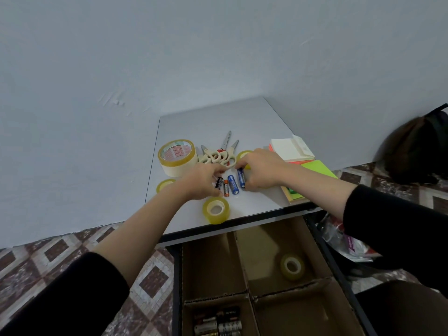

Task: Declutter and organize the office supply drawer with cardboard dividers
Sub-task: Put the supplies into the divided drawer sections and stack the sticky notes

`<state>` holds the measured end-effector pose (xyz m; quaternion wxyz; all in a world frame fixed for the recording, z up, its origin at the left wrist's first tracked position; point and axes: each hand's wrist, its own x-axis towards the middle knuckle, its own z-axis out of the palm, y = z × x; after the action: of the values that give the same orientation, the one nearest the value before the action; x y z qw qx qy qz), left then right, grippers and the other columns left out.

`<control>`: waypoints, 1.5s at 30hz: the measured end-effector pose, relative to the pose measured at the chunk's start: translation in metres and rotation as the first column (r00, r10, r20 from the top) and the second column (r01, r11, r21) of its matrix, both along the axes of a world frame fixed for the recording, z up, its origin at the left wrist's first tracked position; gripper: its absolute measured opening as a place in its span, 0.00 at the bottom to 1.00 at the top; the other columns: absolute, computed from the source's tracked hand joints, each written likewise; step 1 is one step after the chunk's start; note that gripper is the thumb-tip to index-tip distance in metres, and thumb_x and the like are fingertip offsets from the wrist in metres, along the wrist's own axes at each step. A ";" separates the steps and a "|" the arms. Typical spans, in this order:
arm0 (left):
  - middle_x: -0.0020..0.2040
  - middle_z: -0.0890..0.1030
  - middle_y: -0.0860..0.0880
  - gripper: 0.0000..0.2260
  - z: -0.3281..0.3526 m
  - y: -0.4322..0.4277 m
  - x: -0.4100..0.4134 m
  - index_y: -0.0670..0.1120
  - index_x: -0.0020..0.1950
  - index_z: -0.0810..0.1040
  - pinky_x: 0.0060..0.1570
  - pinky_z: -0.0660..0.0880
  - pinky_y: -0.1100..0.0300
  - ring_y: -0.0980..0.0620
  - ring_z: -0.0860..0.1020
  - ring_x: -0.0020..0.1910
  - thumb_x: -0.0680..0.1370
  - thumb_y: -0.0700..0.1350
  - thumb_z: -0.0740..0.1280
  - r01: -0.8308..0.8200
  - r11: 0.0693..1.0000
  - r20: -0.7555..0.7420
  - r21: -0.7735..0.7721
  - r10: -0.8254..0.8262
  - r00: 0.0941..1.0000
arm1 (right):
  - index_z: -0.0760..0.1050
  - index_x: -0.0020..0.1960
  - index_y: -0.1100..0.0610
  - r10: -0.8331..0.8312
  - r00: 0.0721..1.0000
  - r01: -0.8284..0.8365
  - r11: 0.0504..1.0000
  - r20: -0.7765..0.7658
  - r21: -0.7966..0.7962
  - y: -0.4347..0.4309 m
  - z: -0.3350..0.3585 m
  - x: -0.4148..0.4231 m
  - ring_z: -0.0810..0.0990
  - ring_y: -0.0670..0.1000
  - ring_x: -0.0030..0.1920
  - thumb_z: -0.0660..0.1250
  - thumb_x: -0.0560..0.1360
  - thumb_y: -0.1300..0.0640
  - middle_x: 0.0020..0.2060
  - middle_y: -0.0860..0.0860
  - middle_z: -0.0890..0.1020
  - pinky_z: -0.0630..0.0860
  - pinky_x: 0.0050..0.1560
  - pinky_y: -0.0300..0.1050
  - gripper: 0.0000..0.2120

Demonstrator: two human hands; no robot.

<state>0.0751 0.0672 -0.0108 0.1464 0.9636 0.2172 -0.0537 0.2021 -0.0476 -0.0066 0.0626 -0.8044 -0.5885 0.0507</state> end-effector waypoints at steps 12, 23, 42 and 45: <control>0.60 0.78 0.45 0.25 0.010 -0.002 -0.010 0.43 0.65 0.74 0.51 0.68 0.65 0.50 0.75 0.56 0.70 0.44 0.74 -0.040 0.989 0.188 0.139 0.014 0.982 | 0.77 0.60 0.50 -0.027 0.959 0.102 0.961 -0.281 0.258 -0.031 0.007 -0.010 0.73 0.50 0.47 0.71 0.68 0.59 0.55 0.52 0.75 0.66 0.47 0.40 0.20; 0.50 0.81 0.55 0.15 0.015 -0.073 -0.105 0.53 0.51 0.78 0.47 0.78 0.64 0.57 0.83 0.41 0.68 0.41 0.75 -0.119 0.810 0.439 -0.574 0.427 0.791 | 0.80 0.48 0.54 -0.020 0.566 0.323 0.925 -0.824 0.200 -0.096 -0.028 -0.072 0.75 0.45 0.30 0.76 0.66 0.62 0.30 0.52 0.79 0.71 0.38 0.35 0.12; 0.54 0.77 0.52 0.18 -0.121 -0.128 -0.177 0.46 0.62 0.76 0.47 0.69 0.70 0.60 0.73 0.45 0.72 0.41 0.72 -0.200 0.913 -0.130 -0.355 0.164 0.978 | 0.80 0.50 0.57 -0.125 0.693 0.134 0.990 -0.710 -0.044 -0.094 -0.114 -0.120 0.78 0.46 0.47 0.74 0.68 0.64 0.46 0.48 0.80 0.74 0.46 0.37 0.11; 0.54 0.78 0.49 0.18 -0.125 -0.120 -0.163 0.47 0.62 0.76 0.45 0.68 0.70 0.60 0.72 0.45 0.73 0.41 0.71 -0.129 0.921 -0.248 -0.369 0.037 0.968 | 0.77 0.44 0.52 -0.088 0.660 0.105 0.994 -0.746 -0.025 -0.089 -0.121 -0.119 0.78 0.44 0.42 0.73 0.69 0.64 0.40 0.46 0.79 0.73 0.41 0.33 0.09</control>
<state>-0.0878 -0.0526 -0.1358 0.3064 0.8931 0.2595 -0.2029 0.0834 -0.1371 -0.1279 0.3083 -0.7427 -0.4685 0.3658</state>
